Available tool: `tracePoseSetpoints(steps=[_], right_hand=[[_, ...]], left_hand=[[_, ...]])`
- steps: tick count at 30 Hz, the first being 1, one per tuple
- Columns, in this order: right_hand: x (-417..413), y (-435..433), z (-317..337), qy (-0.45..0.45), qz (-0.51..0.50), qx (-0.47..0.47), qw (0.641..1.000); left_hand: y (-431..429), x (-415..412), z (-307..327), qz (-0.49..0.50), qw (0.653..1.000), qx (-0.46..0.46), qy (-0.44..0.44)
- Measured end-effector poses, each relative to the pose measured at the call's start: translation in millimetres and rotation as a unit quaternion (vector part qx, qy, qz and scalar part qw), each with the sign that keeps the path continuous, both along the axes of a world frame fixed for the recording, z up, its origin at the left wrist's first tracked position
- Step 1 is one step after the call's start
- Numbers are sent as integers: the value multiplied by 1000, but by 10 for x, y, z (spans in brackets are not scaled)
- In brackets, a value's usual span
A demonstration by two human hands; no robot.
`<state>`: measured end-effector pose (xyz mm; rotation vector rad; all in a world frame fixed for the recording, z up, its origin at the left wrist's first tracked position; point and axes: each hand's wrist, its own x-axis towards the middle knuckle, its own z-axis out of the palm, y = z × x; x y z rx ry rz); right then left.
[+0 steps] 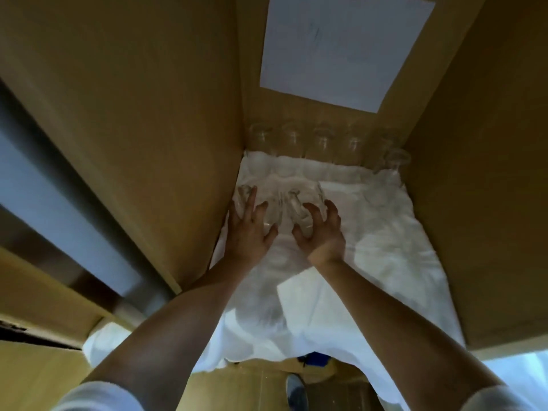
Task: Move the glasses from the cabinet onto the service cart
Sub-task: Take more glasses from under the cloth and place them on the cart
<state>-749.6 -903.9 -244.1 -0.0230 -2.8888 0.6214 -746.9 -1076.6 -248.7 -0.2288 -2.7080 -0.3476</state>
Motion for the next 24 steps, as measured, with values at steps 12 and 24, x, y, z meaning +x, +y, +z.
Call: tracePoseSetpoints(steps=[12, 24], right_hand=[[-640, 148, 229, 14, 33, -144, 989], [-1127, 226, 330, -298, 110, -330, 889]], left_hand=[[133, -452, 547, 63, 995, 43, -70], [131, -1225, 577, 137, 916, -49, -374]])
